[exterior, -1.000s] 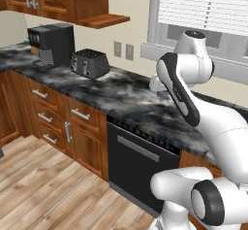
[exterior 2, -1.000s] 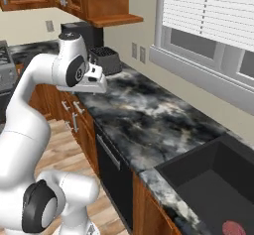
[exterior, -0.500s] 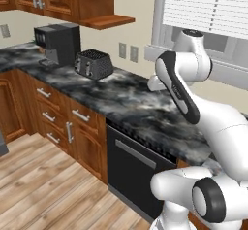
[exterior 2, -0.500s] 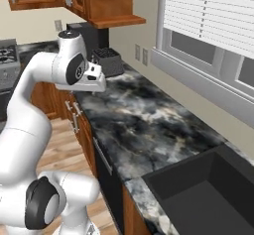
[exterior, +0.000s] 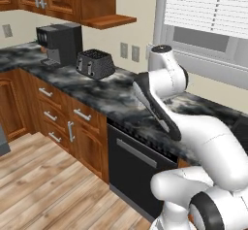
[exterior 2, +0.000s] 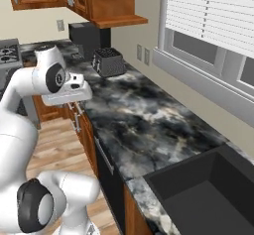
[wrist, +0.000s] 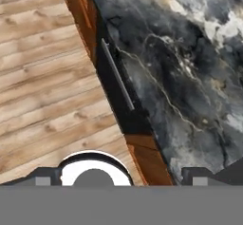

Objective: Open the dishwasher door and pull out the top rack.

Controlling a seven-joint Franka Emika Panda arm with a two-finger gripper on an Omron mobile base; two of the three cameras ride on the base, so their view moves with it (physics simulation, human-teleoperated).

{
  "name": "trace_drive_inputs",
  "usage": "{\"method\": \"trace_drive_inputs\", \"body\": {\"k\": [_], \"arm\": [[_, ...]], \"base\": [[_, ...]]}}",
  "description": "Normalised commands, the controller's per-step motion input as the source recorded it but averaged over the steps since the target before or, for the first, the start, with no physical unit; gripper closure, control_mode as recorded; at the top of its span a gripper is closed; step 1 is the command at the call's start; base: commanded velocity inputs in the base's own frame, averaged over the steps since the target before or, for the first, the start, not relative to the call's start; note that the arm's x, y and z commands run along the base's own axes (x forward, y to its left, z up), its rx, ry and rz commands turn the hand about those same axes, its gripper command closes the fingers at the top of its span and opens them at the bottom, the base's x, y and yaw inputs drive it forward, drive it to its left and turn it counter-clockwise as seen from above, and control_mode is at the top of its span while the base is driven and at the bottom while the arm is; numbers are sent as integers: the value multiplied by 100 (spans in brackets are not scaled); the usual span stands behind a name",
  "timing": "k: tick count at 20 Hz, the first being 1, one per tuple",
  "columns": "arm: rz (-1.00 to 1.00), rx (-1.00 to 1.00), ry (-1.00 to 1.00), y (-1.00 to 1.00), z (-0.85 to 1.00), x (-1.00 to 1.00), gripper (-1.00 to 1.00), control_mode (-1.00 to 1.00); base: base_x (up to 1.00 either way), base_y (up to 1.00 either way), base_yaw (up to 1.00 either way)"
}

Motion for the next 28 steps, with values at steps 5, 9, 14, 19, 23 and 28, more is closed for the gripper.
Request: {"method": "trace_drive_inputs", "body": {"k": [5, 9, 14, 19, 23, 28], "arm": [[5, -66, 2, 100, -100, -21, -100, -100], [5, -38, 20, 76, -100, 8, -100, -100], [4, -7, 13, 0, -91, 50, -100, -100], [0, -8, 7, 0, -98, 59, -100, -100], [0, -16, 10, 0, -96, 51, -100, -100], [0, -18, 19, -5, -63, 59, -100, -100]], "base": [[0, 0, 0], [0, 0, 0], [0, 0, 0], [0, 0, 0], [0, 0, 0], [0, 0, 0]]}}
